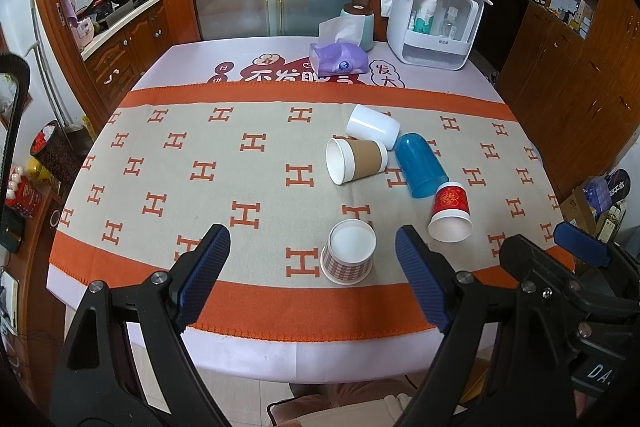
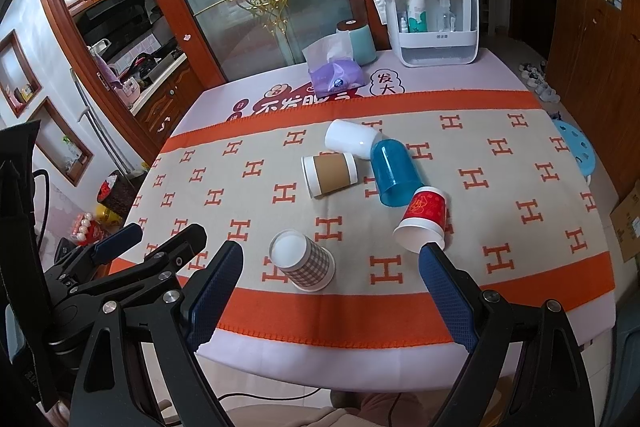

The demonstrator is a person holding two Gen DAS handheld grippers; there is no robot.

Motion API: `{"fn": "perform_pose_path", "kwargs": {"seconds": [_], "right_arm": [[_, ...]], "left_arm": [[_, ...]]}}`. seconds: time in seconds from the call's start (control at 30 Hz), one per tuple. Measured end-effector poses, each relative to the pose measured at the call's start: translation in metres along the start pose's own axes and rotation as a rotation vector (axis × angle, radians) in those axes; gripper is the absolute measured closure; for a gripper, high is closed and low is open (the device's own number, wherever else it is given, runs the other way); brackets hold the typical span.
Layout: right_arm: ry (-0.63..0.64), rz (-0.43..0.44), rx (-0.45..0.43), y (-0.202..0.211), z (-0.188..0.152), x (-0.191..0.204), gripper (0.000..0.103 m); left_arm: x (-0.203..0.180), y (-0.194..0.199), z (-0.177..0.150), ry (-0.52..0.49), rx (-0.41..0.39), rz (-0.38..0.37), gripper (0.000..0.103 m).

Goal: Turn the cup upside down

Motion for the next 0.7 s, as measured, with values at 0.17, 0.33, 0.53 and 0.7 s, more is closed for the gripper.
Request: {"fn": "perform_pose_path", "kwargs": {"seconds": [0.17, 0.33, 0.53, 0.7], "right_arm": [[-0.002, 0.002, 0.003, -0.002, 0.001, 0.000, 0.012], [-0.003, 0.006, 0.008, -0.005, 0.001, 0.002, 0.012], [-0.007, 0.016, 0.019, -0.011, 0.005, 0.003, 0.012], [-0.009, 0.019, 0.022, -0.013, 0.006, 0.002, 0.012]], "left_arm": [[0.002, 0.000, -0.002, 0.000, 0.002, 0.001, 0.020], [0.003, -0.004, -0.001, 0.001, 0.006, 0.004, 0.020], [0.008, -0.007, -0.004, 0.001, 0.011, 0.009, 0.020], [0.011, -0.009, -0.003, 0.000, 0.015, 0.014, 0.020]]}}
Point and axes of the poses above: each gripper's, at about its wrist camera, not at the fingertips, and y roughly against the way its jaws point, x to its left, z to its top, the point moved 10 cm from there along -y, roughly the way its jaws point, and after that the axes turned 9 degrees about -z, right-handed, at the moved point
